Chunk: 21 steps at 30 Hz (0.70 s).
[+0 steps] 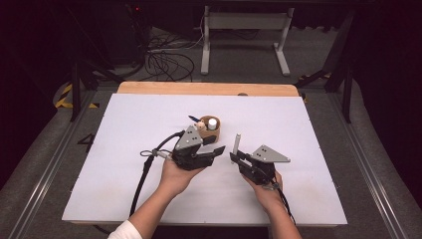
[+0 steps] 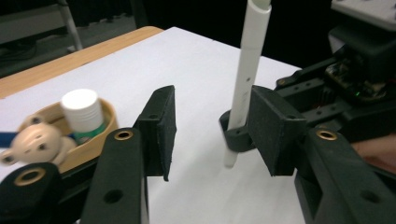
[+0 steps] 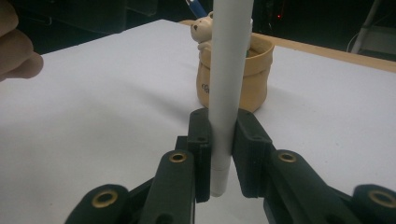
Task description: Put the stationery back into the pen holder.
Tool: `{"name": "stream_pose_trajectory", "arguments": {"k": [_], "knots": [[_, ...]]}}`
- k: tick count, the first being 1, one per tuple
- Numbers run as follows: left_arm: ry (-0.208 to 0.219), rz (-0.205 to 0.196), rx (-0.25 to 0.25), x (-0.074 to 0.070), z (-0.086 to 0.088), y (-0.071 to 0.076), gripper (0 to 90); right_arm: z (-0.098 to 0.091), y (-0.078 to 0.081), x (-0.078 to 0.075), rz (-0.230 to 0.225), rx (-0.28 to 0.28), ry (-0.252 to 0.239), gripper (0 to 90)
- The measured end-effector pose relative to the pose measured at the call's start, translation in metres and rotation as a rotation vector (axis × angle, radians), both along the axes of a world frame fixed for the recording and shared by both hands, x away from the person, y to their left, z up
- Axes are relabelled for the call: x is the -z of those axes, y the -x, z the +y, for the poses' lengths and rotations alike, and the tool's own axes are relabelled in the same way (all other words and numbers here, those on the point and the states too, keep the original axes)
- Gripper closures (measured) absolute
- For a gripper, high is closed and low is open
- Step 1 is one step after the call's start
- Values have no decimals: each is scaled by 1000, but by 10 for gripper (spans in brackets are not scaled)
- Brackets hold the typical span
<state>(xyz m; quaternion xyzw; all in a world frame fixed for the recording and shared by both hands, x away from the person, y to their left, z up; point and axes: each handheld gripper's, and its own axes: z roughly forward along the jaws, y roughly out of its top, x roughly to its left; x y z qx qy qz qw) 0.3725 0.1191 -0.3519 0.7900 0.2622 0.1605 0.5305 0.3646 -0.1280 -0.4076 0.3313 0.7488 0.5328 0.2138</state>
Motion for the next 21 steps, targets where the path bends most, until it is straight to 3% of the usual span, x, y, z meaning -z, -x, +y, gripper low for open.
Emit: {"name": "stream_pose_trajectory", "arguments": {"k": [8,12,21], "knots": [[-17,-10,-7,6,18,6,446,1,1,-2,-19,2,4,788],[-34,-35,-4,7,23,10,423,1,2,-3,-33,1,12,788],[-20,-42,-5,12,39,17,387,-2,5,-8,-68,18,17,789]]}}
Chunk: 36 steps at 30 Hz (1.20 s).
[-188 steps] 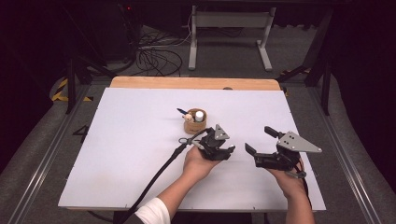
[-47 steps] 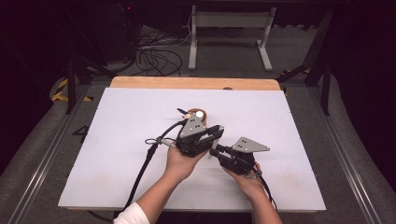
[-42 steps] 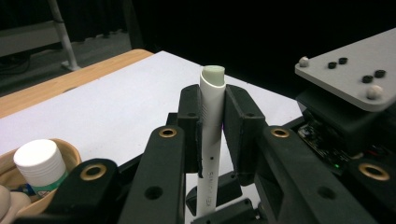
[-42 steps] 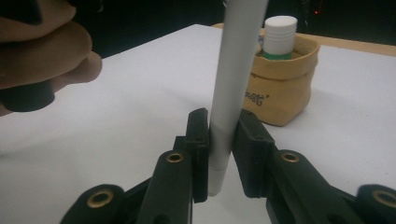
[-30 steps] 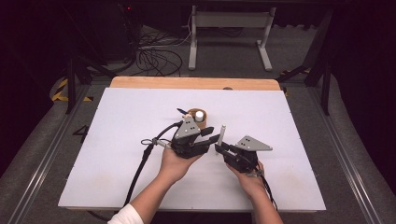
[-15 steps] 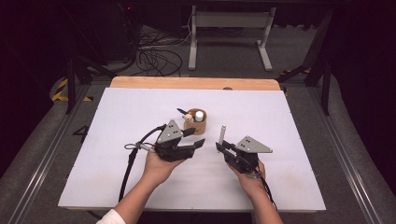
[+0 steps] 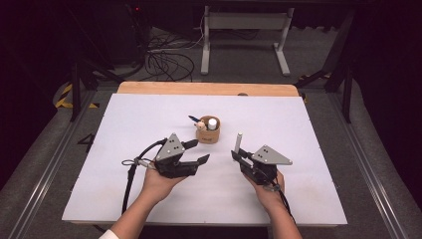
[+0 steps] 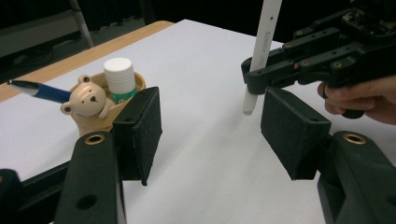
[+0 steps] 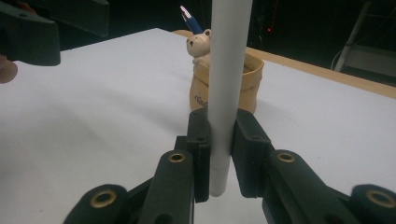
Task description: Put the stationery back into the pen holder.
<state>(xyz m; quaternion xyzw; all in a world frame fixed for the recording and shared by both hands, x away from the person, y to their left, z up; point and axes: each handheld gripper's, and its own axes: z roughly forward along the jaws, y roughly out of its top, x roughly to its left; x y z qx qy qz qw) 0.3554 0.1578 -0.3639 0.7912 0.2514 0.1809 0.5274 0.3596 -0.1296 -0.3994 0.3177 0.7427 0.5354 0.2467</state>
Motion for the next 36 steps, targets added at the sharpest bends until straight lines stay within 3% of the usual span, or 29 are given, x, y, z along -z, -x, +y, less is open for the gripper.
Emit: {"name": "stream_pose_trajectory", "arguments": {"k": [6,20,36], "knots": [[11,-1,1,3,9,3,379,-1,0,-4,-12,9,8,789],[-19,-12,-2,15,38,10,350,-5,2,-24,-57,31,30,789],[-23,-18,-7,21,61,18,338,14,-5,-52,-118,7,47,789]]}}
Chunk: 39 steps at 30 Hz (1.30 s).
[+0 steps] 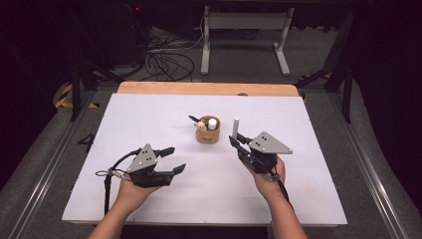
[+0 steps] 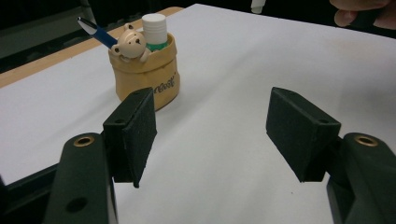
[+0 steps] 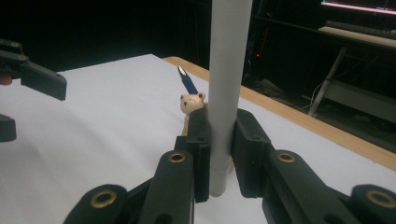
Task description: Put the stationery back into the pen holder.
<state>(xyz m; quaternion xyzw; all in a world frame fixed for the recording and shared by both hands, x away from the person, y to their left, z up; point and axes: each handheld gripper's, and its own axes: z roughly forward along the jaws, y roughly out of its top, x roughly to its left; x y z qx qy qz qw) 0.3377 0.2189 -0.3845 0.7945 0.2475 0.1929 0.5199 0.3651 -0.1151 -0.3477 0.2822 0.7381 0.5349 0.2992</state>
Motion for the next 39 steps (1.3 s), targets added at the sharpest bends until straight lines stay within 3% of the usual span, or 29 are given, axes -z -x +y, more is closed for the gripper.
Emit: {"name": "stream_pose_trajectory", "arguments": {"k": [10,18,24,39], "knots": [[16,4,-5,3,9,-1,329,10,-8,-10,-22,0,3,789],[3,-5,-20,3,18,-1,327,24,-18,-15,-39,-2,11,789],[5,0,-27,4,21,-1,323,31,-30,-13,-39,7,25,788],[6,-1,-35,5,23,-2,323,49,-69,2,-52,65,4,788]]}}
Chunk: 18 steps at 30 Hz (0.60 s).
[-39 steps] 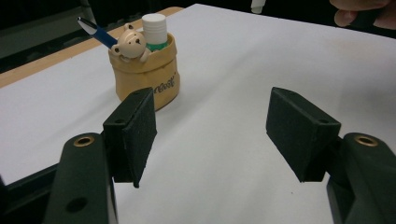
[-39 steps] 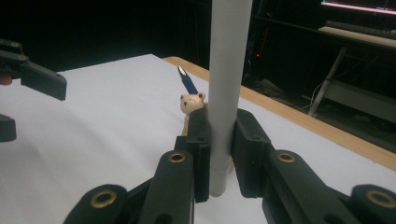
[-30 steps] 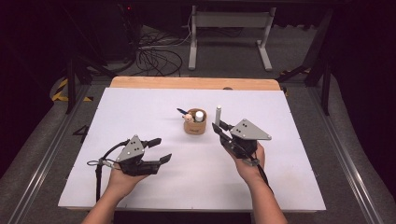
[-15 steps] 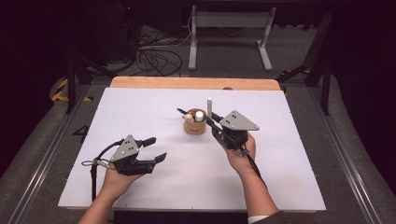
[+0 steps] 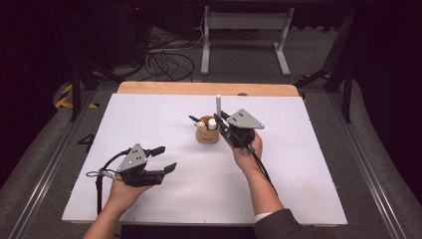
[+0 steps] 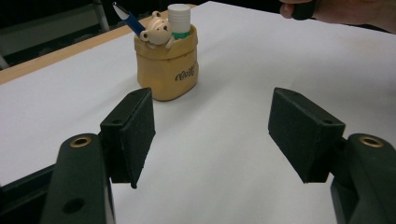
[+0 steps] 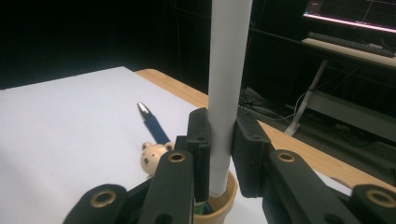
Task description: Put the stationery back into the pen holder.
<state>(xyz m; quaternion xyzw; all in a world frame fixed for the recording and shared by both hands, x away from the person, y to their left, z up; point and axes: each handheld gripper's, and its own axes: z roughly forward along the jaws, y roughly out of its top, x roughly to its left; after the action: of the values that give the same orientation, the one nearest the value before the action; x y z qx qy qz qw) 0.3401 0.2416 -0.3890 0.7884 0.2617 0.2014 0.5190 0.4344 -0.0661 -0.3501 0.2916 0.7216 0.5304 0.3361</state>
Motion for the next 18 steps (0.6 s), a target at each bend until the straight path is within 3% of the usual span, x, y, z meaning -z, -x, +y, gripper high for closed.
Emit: {"name": "stream_pose_trajectory", "arguments": {"k": [8,18], "knots": [[-6,5,2,1,0,0,325,3,-16,12,11,26,-8,788],[-11,3,3,2,-1,-1,325,6,-24,20,39,38,-22,786]]}}
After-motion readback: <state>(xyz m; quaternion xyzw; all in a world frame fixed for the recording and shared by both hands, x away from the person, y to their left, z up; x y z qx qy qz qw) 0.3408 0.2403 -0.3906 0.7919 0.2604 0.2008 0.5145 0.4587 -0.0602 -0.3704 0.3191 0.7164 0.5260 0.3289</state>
